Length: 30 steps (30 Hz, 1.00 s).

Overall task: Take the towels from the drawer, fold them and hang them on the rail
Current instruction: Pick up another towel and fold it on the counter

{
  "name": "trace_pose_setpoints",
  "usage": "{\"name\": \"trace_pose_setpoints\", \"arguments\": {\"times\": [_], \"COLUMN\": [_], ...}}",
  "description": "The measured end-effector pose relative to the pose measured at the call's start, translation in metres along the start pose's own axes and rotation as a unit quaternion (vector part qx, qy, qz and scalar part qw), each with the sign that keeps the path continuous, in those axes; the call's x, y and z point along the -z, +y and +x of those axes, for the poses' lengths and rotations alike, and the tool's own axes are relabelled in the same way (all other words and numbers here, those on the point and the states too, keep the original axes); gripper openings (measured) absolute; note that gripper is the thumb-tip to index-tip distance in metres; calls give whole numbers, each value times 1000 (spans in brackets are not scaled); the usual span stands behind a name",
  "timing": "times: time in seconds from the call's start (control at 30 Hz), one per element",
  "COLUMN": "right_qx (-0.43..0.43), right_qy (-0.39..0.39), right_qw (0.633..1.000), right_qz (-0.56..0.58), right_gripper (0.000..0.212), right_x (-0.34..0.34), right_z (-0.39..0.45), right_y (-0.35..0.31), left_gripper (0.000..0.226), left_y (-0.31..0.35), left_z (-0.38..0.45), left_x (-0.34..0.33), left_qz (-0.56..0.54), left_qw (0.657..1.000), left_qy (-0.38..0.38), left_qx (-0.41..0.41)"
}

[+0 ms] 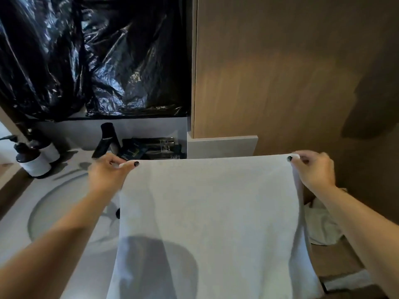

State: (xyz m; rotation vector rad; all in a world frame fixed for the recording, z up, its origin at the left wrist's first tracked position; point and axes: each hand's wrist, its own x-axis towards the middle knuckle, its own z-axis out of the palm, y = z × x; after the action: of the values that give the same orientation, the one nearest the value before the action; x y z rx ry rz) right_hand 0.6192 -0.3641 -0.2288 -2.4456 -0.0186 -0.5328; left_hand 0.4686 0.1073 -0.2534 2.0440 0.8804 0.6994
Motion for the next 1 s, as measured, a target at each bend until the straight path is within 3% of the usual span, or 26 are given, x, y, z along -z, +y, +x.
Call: {"name": "trace_pose_setpoints", "arguments": {"times": [0.1, 0.2, 0.3, 0.4, 0.47, 0.53, 0.6, 0.67, 0.8, 1.0], "right_qx": [14, 10, -76, -139, -80, 67, 203, 278, 321, 252], "right_qy": [-47, -53, -73, -64, -66, -114, -211, -258, -263, -263], "right_qw": [998, 997, 994, 988, 995, 990, 956, 918, 888, 902], "right_qz": [-48, -46, -24, -27, 4, 42, -3, -118, -199, -231], "right_gripper": [34, 18, 15, 28, 44, 51, 53, 53, 59, 74], "right_x": [-31, -66, -95, -114, -128, -145, -166, -185, -195, -188], "right_z": [25, 39, 42, 24, -6, -46, -83, -107, -104, -87], "right_y": [15, 29, 35, 24, 0, -31, -53, -60, -37, -2], "left_gripper": [37, 36, 29, 10, 24, 38, 52, 64, 71, 71], "left_y": [-15, -34, -50, -53, -46, -31, -19, -20, -31, -42], "left_z": [24, 42, 49, 39, 15, -23, -60, -82, -82, -64], "left_x": [-36, -66, -88, -105, -119, -135, -152, -169, -186, -179], "left_qz": [47, 64, 86, 103, 66, 41, 63, 137, 242, 258], "left_qw": [999, 997, 992, 987, 991, 981, 944, 900, 868, 824], "left_qy": [-9, -46, -86, -91, -109, -172, -242, -293, -321, -376], "left_qx": [-1, -15, 40, 88, 43, -72, -215, -293, -293, -336]}}
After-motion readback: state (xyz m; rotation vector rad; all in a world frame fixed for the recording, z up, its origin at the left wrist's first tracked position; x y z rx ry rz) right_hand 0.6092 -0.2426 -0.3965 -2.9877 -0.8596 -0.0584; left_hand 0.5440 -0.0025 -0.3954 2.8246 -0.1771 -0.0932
